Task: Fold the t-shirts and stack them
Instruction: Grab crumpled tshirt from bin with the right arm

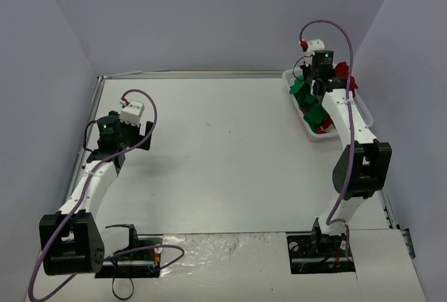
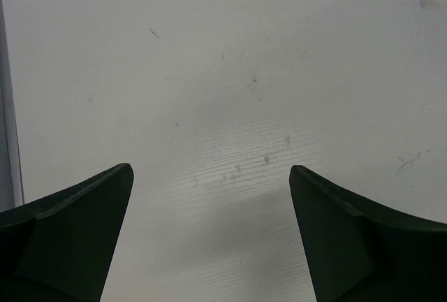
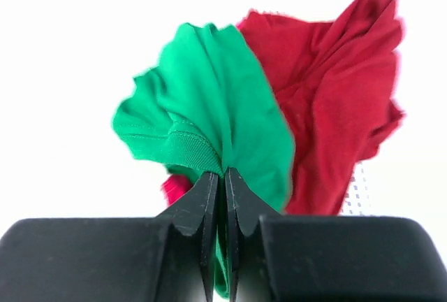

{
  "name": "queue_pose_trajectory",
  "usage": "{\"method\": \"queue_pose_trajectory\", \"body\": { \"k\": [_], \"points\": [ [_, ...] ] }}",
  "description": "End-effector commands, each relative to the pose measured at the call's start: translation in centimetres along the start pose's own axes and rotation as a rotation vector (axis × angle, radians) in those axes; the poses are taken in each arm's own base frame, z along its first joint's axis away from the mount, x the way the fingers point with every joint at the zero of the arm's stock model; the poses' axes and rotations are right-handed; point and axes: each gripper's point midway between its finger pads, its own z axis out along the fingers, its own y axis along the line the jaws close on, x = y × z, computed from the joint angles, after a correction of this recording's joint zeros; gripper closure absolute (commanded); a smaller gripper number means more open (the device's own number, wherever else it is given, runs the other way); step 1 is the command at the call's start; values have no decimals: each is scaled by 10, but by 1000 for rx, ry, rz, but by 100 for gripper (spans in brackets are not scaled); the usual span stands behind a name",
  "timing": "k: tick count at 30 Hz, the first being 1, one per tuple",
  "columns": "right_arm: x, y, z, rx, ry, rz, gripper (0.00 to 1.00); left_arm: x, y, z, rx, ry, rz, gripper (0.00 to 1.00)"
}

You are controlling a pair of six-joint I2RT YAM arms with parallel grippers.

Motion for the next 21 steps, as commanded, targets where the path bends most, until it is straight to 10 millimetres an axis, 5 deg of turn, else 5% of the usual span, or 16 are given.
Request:
{"method": "queue_pose_trajectory", "body": {
  "k": [1,7,8,12,16,21],
  "points": [
    [-61,-21,-65,66,-132,-5,100,-29,8,-12,-24,-77,22,6],
    [-118,-40,-111,81,-219,-1,100,-30,4,-11,2,-70,14,6],
    [-148,-44,-130,72,-291,19,100,-30,4,-11,2,-70,12,6],
    [-185,-35,-173,-16,-405,19,100,-31,5,-10,0,-71,13,6],
    [-210,-11,-213,-160,-517,37,100,-34,6,-10,-4,-76,14,6],
    [-231,44,-266,-393,-630,2,100,-41,11,-10,-26,-87,14,6]
  ]
}}
